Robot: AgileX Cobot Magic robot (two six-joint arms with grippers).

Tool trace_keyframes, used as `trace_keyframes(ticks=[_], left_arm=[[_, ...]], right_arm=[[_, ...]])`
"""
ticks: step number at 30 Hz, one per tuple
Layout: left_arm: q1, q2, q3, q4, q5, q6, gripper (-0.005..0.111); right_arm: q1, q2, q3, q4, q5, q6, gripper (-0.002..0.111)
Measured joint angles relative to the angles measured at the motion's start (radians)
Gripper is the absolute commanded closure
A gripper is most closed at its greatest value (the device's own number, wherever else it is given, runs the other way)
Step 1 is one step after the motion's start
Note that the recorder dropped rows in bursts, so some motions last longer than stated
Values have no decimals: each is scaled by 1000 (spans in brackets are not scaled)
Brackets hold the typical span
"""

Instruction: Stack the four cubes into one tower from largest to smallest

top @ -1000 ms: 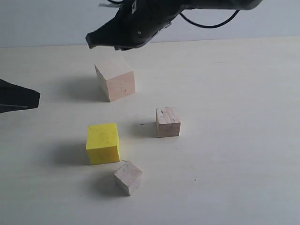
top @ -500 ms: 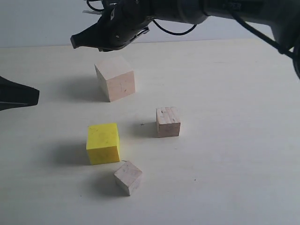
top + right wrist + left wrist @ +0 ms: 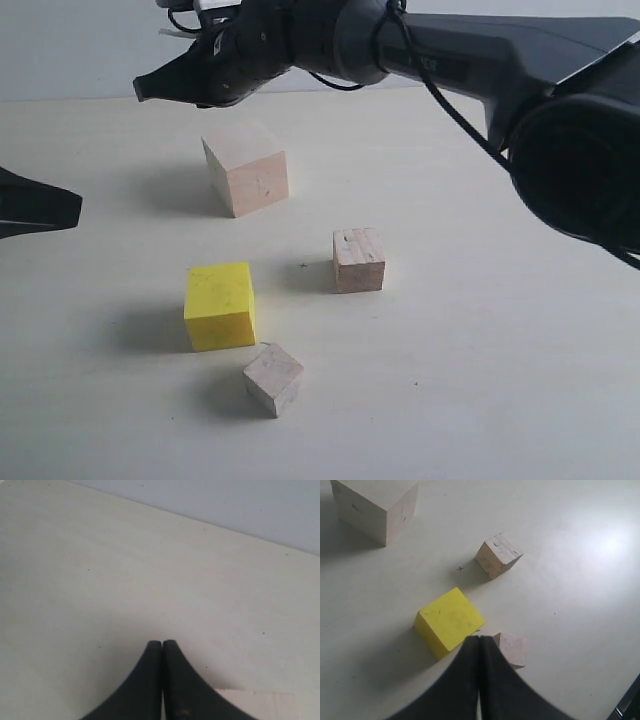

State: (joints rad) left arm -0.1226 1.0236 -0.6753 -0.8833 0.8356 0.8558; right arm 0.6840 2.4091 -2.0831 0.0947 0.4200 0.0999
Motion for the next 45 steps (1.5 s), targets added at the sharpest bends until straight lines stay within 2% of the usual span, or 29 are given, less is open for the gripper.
trace_keyframes(ticks=[6,15,35,41,45], left_arm=[[0,0,0,11,0,0,107],[0,0,0,14,0,0,107],[0,0,0,16,0,0,107],[0,0,0,16,0,0,107],[0,0,0,16,0,0,107]], right_arm=[[0,47,-34,-89,-6,33,108],[0,51,-38,-337,-6,222,108],[0,111,-42,-357,-29,236,108],[0,119,-50,-364,8,237,108],[0,107,-56,-379,93,237,108]])
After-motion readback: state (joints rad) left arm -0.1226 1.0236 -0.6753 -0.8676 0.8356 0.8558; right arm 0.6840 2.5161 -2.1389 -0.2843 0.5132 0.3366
